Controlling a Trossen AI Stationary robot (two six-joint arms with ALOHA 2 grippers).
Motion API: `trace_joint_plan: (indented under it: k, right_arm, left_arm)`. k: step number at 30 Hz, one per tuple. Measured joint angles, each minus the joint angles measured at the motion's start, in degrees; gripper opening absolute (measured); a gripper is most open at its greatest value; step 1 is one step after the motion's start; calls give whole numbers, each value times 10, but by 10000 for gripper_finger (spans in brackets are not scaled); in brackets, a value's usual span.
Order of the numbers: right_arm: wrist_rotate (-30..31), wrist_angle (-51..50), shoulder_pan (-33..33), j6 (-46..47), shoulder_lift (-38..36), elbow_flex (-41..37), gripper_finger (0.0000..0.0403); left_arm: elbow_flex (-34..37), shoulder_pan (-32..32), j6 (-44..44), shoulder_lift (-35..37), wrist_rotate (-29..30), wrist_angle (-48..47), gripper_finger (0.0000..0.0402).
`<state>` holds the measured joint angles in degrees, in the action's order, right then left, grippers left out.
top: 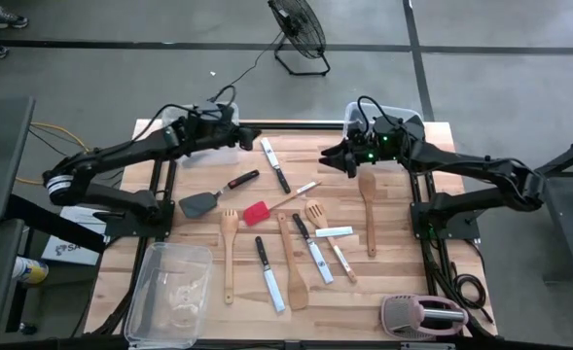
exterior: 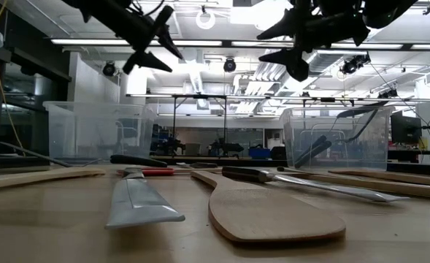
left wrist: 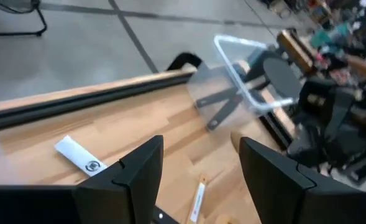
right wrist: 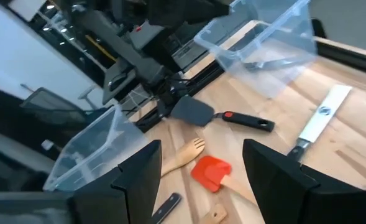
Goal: Pick & Place Kitchen Items
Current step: Put the black kitchen knife into the top left transparent bin
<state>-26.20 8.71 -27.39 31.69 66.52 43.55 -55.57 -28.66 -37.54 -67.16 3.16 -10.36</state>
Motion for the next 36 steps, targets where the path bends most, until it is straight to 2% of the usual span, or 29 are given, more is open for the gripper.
trace_joint_plan:
  k: [11,17,28,31,36]
  right_arm:
    - [-7,-113,-32,-31,-99,0,217]
    - [-7,-133,-51,-35,-153,0,217]
    - [-3,-179,-70,-50,-201,0,217]
    - [3,-196,-70,-50,-204,0,217]
    - [6,-206,-70,-50,-204,0,217]
  left_arm:
    - [-1,7,97,-66,-89,39,209]
    - [-66,17,210,-113,-116,22,209]
    - [-260,32,422,-256,-110,-169,209]
    - [-286,41,522,-293,-113,-216,209]
    - [-296,66,658,-330,-109,-225,209]
